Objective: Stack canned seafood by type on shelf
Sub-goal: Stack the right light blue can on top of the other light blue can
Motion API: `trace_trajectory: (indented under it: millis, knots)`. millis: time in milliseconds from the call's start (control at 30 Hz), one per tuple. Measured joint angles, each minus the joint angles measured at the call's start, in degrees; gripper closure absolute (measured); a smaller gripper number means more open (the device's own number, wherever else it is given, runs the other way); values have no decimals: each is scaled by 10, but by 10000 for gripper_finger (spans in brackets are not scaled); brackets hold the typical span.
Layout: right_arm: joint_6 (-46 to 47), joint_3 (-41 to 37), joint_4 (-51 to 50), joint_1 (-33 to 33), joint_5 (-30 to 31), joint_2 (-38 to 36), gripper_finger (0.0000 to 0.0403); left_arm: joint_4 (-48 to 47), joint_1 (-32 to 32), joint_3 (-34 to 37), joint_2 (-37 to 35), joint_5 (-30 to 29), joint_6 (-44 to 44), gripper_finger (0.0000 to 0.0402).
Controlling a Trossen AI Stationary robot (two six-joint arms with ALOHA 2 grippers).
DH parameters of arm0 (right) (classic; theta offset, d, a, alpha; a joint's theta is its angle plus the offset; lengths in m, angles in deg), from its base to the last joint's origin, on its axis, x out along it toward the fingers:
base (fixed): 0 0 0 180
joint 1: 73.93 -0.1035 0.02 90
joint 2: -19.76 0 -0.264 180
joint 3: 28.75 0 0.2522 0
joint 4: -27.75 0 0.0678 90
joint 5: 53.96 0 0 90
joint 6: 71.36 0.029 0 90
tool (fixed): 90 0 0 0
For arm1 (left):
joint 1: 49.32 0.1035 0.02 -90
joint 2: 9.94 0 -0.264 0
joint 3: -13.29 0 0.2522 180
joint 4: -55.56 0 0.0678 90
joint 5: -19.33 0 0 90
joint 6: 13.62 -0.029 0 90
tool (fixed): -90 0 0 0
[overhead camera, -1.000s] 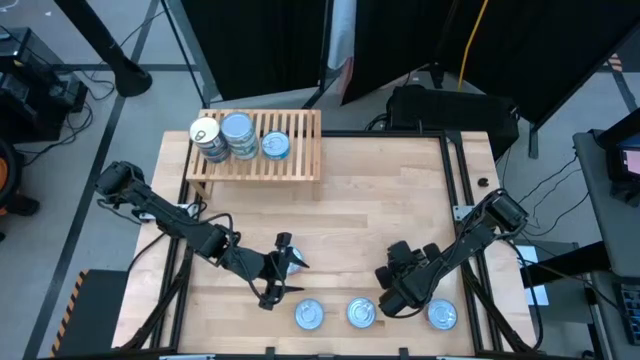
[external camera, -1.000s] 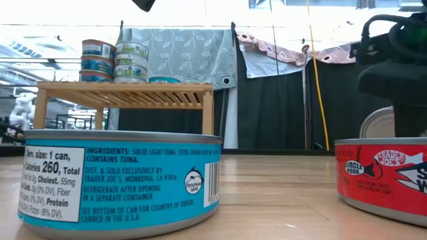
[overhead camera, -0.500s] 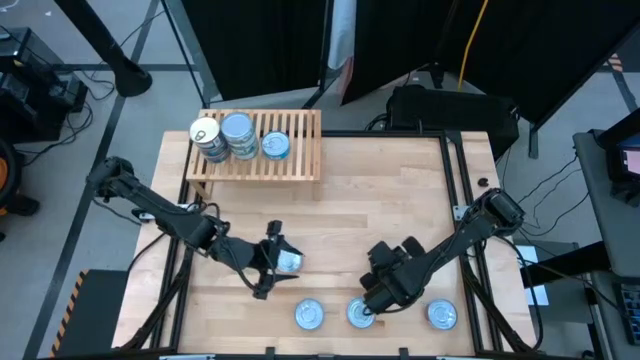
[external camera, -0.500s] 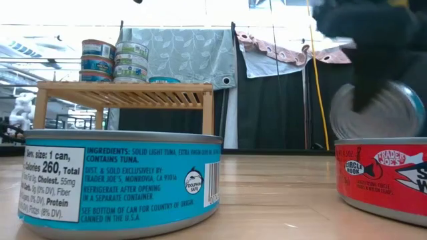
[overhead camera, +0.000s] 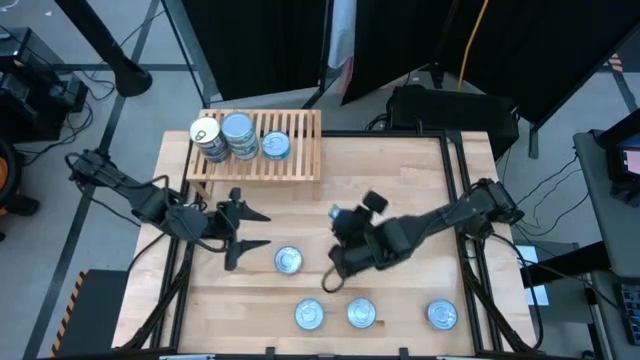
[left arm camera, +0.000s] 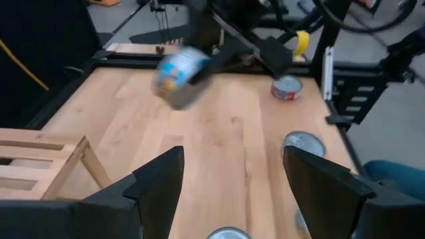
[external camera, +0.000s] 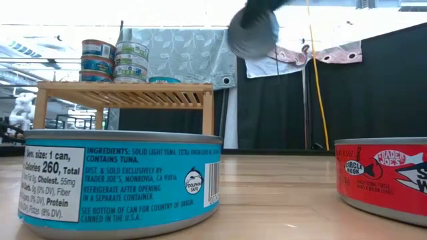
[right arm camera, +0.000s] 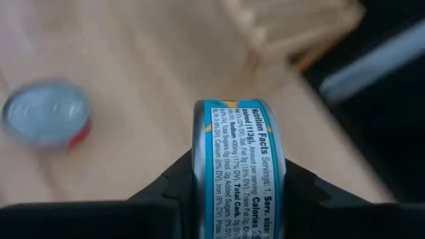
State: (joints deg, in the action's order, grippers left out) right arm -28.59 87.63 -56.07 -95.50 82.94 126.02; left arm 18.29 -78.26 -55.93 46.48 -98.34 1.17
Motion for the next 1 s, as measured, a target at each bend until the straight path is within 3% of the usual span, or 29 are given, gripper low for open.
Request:
trace_trajectory:
  millis: [133, 233, 333, 467, 567, 733, 1000]
  knots:
    - [-210, 36, 102, 36, 67, 0, 273, 0, -14, 0, -13, 2, 0, 136]
    - [-407, 39, 228, 68, 70, 0, 273, -9, -22, 0, -14, 2, -1, 136]
    - [-564, 39, 343, 102, 52, 4, 273, -36, -28, 0, -17, 5, 7, 136]
    - [-717, 39, 446, 152, -23, 21, 273, -105, -30, 0, -39, 6, 59, 136]
    - [-813, 39, 505, 186, -78, 41, 273, -176, -30, 0, -60, 7, 108, 136]
    - [-944, 39, 583, 235, -104, 78, 273, -234, -30, 0, -89, 2, 118, 136]
    - [-1009, 38, 662, 285, -113, 137, 273, -238, -30, 0, -106, -23, 67, 136]
